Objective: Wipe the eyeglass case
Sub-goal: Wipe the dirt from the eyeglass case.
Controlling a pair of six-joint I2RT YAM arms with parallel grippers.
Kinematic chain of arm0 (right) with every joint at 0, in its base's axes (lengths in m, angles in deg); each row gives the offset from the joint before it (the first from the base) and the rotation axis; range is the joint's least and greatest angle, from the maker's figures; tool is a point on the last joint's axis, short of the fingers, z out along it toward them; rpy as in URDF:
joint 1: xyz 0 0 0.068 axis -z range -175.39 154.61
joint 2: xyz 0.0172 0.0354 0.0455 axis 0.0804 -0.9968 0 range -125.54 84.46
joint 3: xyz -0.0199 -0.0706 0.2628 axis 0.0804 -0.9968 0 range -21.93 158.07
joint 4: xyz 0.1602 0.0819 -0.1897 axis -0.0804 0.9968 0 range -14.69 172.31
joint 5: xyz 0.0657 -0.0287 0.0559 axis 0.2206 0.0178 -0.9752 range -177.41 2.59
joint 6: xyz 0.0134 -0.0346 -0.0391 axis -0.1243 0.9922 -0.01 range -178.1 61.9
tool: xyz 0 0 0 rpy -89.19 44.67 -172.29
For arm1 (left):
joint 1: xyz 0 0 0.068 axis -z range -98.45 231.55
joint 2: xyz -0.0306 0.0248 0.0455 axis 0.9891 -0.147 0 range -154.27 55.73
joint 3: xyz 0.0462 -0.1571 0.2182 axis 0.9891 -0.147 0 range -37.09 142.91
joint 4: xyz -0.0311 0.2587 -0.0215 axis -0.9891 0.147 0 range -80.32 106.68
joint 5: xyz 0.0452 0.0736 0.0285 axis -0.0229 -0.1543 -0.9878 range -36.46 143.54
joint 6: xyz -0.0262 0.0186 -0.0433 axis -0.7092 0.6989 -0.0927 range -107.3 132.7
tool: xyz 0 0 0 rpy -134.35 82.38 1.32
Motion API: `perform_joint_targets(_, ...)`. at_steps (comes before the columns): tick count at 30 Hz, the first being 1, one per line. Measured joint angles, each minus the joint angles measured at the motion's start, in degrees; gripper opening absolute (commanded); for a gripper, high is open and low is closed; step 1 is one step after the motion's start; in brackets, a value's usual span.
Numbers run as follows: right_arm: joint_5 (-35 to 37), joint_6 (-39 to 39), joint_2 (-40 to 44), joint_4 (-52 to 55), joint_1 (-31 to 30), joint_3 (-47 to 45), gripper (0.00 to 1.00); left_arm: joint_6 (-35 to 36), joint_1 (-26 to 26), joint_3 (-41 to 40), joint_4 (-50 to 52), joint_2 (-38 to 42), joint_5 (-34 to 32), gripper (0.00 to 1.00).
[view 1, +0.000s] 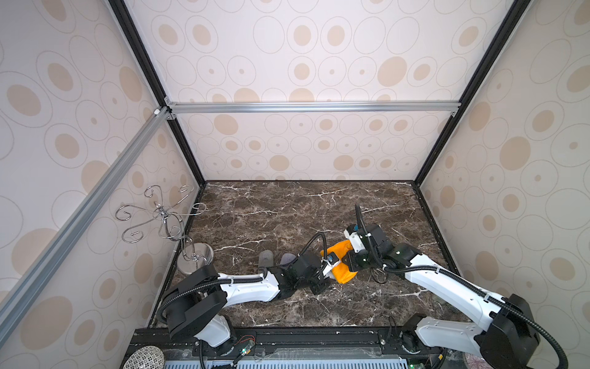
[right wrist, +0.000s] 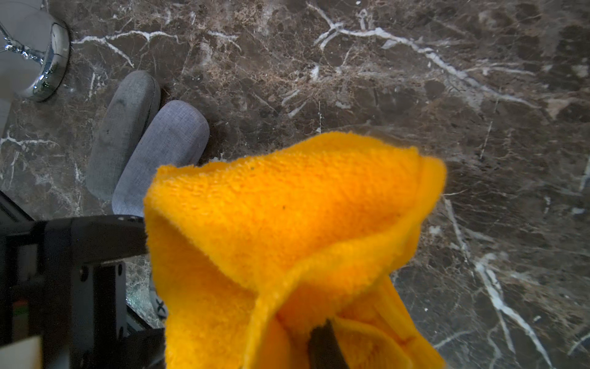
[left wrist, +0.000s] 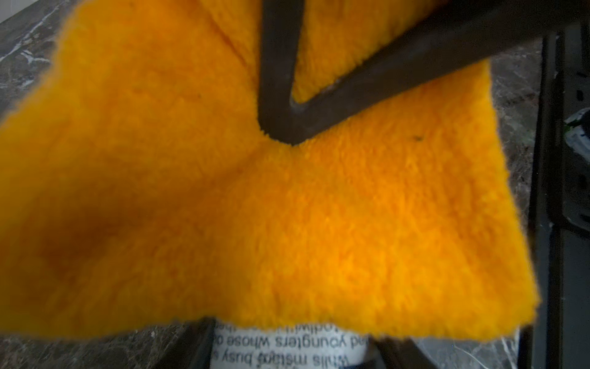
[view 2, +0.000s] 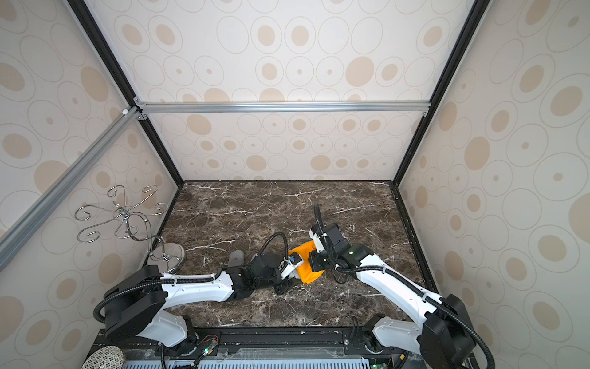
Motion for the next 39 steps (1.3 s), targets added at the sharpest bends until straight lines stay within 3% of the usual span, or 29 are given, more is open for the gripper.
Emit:
perform_joint_targets(7,12.48,-2.97,0.09,3.78,0.07,0.76,0.00,-0.81,0.00,-0.31,-1.05,0.00,0.07,0.51)
perform_joint_targets(17,2.95,-0.92,-3.43,0.81,-0.98,2.82,0.00,-2.38,0.00,-0.31,-0.68,0.07,-0.63,0.50)
perform_joint_targets(32,11.76,-3.19,-1.03,2.73,-1.38,4.09,0.00,-3.72,0.00,-1.60,0.70,6.08,-2.78,0.51)
perform_joint_targets(39,5.05,-1.33,0.98,2.60,-1.36,3.65,0.00,-3.74,0.02,-2.25,0.57,6.73,-2.32,0.51)
